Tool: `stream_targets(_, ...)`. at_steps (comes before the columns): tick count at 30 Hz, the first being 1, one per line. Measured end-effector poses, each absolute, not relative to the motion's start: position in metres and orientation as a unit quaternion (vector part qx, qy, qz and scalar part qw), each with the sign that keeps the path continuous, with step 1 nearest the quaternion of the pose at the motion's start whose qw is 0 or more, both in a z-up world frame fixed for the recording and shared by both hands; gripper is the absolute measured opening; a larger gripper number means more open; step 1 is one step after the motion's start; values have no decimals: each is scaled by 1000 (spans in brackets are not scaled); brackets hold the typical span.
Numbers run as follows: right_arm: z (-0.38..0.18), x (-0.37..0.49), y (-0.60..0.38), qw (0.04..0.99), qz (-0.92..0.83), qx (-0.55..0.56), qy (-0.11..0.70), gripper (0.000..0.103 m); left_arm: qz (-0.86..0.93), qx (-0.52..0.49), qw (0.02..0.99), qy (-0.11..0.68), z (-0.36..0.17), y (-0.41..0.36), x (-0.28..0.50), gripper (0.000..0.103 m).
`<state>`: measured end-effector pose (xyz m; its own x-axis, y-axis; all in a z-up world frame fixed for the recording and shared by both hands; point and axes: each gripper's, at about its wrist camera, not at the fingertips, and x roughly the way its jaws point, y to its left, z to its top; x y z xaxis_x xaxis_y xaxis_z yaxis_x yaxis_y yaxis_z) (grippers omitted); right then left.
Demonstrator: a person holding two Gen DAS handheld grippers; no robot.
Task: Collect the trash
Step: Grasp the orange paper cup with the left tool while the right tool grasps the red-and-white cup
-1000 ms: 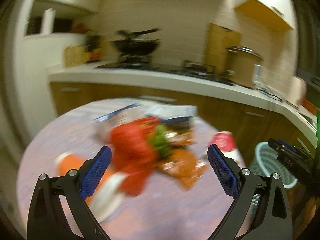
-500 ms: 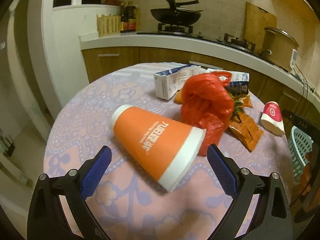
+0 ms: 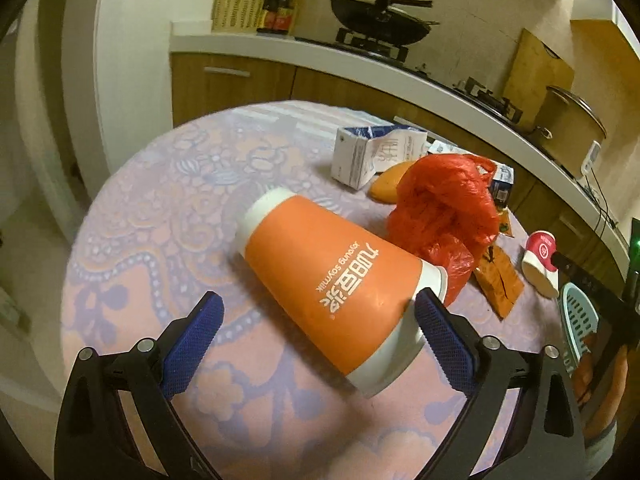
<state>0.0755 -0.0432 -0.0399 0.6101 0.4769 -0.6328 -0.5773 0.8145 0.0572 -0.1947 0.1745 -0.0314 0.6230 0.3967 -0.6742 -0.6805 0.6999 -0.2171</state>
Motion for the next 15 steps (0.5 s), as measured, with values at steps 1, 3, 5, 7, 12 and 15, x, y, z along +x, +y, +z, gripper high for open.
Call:
stream_targets(1,-40,74,-42,894,297,-78,328,49,302,-227,874,307,-30,172,-194,93)
stream_targets(3,-39,73,-41,893,299,-78,327,49,290,-222,877,314,-30,167,-190,93)
stream_targets(5,-39,72,-40,893,301,-79,326,50,286,-206,878,325,-31,159,-184,93)
stream_targets(7,-38,70,-39,893,302,-81,324,50,291,-182,878,333,-33,152,-179,93)
stream_targets(12,-36,72,-43,894,300,-80,323,50,327,-153,864,351,-38,157,-183,79)
stream_targets(15,-36,80,-53,895,294,-65,330,56,333,-171,860,347,-39,170,-192,64)
